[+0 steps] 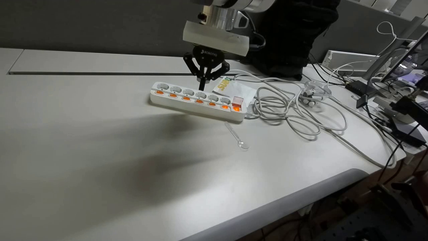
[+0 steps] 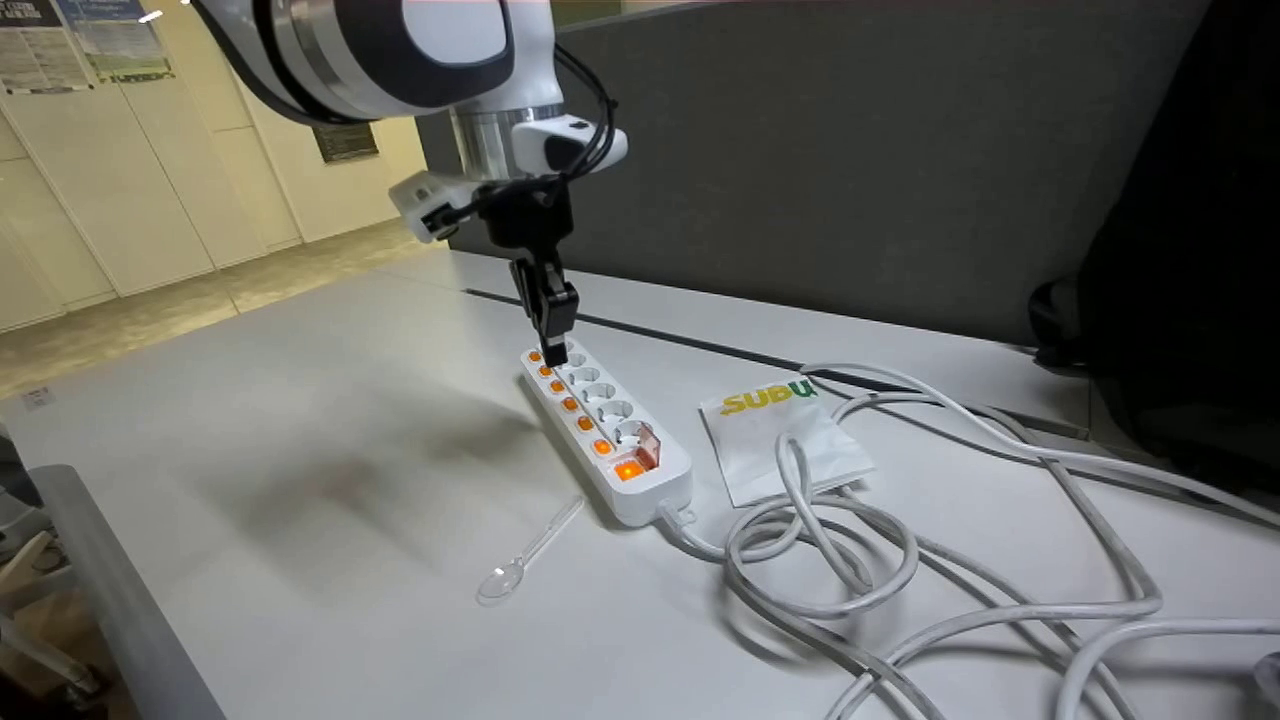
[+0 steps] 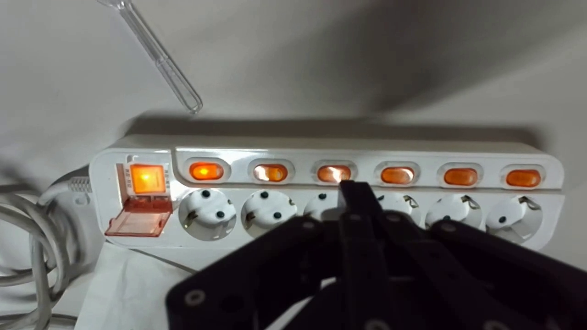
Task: Turn on the fourth switch on the extension cable
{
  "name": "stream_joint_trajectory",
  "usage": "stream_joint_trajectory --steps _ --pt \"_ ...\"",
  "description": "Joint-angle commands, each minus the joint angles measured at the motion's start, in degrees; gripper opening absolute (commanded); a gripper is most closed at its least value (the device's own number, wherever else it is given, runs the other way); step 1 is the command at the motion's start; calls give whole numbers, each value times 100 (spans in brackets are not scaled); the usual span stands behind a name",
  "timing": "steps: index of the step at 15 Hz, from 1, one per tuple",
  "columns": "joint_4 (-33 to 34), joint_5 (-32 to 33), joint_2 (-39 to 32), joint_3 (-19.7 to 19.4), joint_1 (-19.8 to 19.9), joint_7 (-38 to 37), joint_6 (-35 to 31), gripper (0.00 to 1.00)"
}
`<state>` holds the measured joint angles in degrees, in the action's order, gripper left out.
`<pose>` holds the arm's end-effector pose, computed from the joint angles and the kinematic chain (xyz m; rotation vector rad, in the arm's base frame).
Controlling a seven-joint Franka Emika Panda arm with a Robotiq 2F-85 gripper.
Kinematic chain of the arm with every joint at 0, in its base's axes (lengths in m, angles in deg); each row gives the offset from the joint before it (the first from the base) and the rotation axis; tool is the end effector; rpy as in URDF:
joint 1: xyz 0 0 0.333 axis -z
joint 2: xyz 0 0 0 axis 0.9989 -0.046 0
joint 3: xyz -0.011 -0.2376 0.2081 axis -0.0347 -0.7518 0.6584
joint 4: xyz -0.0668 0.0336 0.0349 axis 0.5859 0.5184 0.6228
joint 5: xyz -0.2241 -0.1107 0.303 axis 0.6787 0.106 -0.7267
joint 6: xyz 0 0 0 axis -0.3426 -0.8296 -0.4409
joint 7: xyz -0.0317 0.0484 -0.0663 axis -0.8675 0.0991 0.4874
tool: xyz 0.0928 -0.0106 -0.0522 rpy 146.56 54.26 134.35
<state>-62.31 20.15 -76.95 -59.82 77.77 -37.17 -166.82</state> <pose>0.5971 0.0582 0.2011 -3.0382 0.7141 -0.0159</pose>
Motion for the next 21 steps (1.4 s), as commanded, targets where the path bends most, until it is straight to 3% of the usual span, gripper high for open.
stream_joint_trajectory --steps 1,10,21 --pt "-137 199 -3 -96 -171 -237 -276 0" --pt "-203 53 -240 -114 -203 -172 -862 0" --pt "-362 -276 -339 -91 -137 -140 -1016 0"
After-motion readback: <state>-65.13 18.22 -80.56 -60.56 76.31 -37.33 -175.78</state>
